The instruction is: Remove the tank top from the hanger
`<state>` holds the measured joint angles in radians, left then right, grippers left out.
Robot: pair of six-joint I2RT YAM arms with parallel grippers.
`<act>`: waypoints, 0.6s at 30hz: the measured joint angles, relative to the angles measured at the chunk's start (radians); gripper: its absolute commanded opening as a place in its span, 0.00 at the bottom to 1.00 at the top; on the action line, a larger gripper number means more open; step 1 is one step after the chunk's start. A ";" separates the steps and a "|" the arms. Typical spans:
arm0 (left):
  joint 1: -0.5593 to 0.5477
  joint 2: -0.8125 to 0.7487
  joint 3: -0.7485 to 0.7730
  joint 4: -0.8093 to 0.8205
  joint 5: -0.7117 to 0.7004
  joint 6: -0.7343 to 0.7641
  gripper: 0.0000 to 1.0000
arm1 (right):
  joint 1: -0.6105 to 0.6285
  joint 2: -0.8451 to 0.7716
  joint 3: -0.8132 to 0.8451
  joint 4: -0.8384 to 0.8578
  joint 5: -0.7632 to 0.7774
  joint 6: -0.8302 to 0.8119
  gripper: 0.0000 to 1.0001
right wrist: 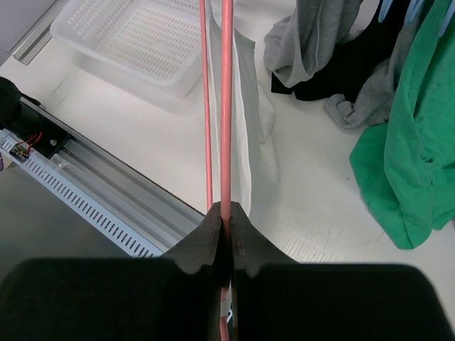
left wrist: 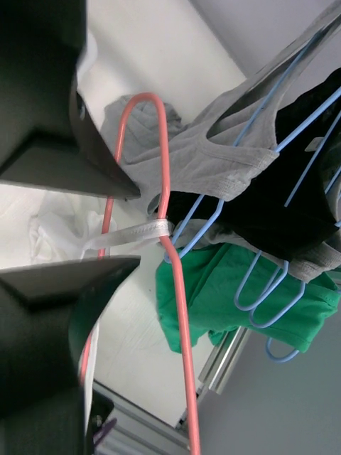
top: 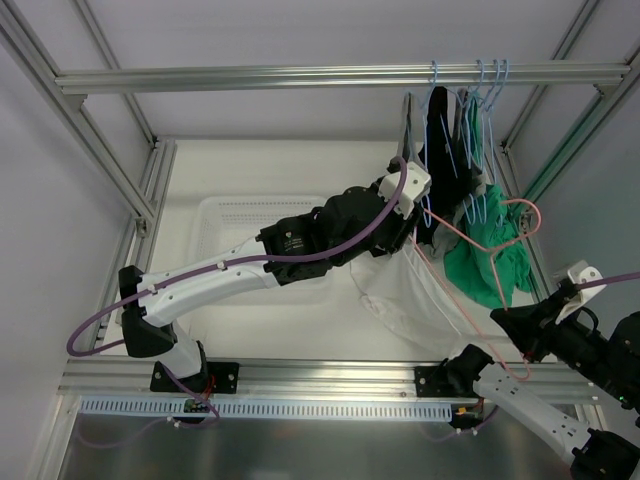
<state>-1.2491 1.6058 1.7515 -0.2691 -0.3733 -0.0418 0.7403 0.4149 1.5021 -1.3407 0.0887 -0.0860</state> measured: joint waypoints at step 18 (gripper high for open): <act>0.000 -0.017 0.000 0.002 -0.134 -0.018 0.00 | 0.000 -0.004 -0.030 0.004 -0.006 -0.035 0.00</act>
<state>-1.2488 1.5890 1.7512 -0.2672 -0.5072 -0.0597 0.7403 0.4110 1.4719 -1.3365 0.0826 -0.1207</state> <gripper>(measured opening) 0.009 0.062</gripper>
